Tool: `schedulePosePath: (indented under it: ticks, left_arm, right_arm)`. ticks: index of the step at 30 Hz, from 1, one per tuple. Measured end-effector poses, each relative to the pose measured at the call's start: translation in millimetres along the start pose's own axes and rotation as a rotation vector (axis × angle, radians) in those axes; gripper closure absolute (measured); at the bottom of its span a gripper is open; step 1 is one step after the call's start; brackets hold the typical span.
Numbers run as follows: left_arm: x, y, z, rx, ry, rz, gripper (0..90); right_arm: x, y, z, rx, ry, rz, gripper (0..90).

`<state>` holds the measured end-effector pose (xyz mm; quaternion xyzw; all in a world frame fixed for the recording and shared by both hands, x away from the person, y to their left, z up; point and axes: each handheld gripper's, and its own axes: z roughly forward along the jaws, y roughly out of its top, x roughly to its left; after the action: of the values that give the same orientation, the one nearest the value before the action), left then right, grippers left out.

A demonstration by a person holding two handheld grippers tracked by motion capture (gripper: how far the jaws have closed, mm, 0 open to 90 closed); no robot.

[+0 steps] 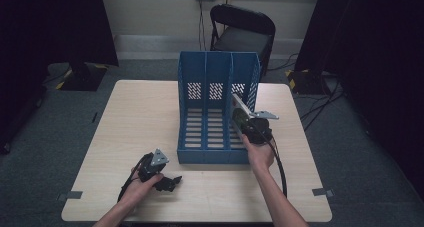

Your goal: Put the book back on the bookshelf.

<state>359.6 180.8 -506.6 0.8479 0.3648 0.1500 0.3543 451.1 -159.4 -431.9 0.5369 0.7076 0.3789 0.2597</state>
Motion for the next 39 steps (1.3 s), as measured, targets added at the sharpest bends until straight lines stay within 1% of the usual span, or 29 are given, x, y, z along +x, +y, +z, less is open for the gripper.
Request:
schedulePosePath:
  ticks: [5, 7, 9, 13, 20, 26, 27, 28, 30, 32, 34, 35, 36, 37, 38, 39]
  left_arm:
    - [-0.1, 0.0, 0.0, 0.000, -0.001, -0.001, 0.0]
    - [-0.1, 0.0, 0.0, -0.001, 0.000, -0.001, 0.0]
    - [-0.1, 0.0, 0.0, -0.001, -0.001, -0.001, 0.0]
    - [-0.1, 0.0, 0.0, -0.001, 0.000, -0.001, 0.0]
    - [-0.2, 0.0, 0.1, -0.001, 0.000, -0.001, 0.0]
    - [0.0, 0.0, 0.0, 0.000, 0.000, 0.000, 0.0]
    - [0.0, 0.0, 0.0, 0.000, 0.000, 0.000, 0.0]
    - [0.0, 0.0, 0.1, -0.001, -0.001, 0.000, 0.0]
    - [0.0, 0.0, 0.1, 0.000, -0.002, 0.000, 0.0]
    - [0.0, 0.0, 0.1, 0.000, -0.002, 0.000, 0.0]
    - [-0.1, 0.0, 0.1, 0.000, -0.002, 0.000, 0.0]
    - [0.1, 0.0, 0.1, 0.000, -0.001, 0.001, 0.0]
    - [0.0, 0.0, 0.1, -0.001, -0.002, 0.000, 0.0]
    - [0.0, 0.0, 0.1, 0.000, -0.002, 0.000, 0.0]
    - [0.0, 0.0, 0.1, 0.000, -0.002, 0.000, 0.0]
    - [0.1, 0.1, 0.1, 0.000, -0.001, 0.001, 0.0]
  right_arm:
    - [0.0, -2.2, -1.4, -0.008, 0.001, 0.002, 75.1]
    - [-0.6, -2.2, -3.8, -0.015, 0.009, 0.008, 74.9]
    - [-1.0, -3.0, -4.2, -0.003, 0.013, 0.000, 75.0]
    - [-1.3, -9.2, -2.9, -0.006, 0.022, 0.008, 75.1]
    - [-1.9, -12.9, -5.0, -0.014, 0.027, 0.005, 73.5]
    - [-2.7, -14.3, -7.6, -0.037, 0.036, 0.004, 71.5]
    - [-2.6, -15.2, -9.2, -0.051, 0.044, 0.014, 67.2]
    - [-2.3, -15.6, -9.8, -0.053, 0.048, 0.013, 65.9]
    - [-1.1, -17.3, -12.2, -0.062, 0.048, 0.008, 65.7]
    - [0.7, -19.0, -14.9, -0.070, 0.049, -0.001, 63.0]
    - [3.8, -20.5, -18.2, -0.085, 0.057, 0.003, 62.4]
    - [5.9, -21.0, -19.9, -0.096, 0.058, -0.005, 61.2]
    - [8.3, -21.2, -21.4, -0.103, 0.049, -0.015, 61.4]
    - [9.5, -21.5, -22.8, -0.111, 0.050, -0.016, 62.0]
    - [9.8, -21.7, -23.5, -0.114, 0.054, -0.014, 62.9]
    - [10.3, -22.1, -25.1, -0.118, 0.043, -0.007, 63.3]
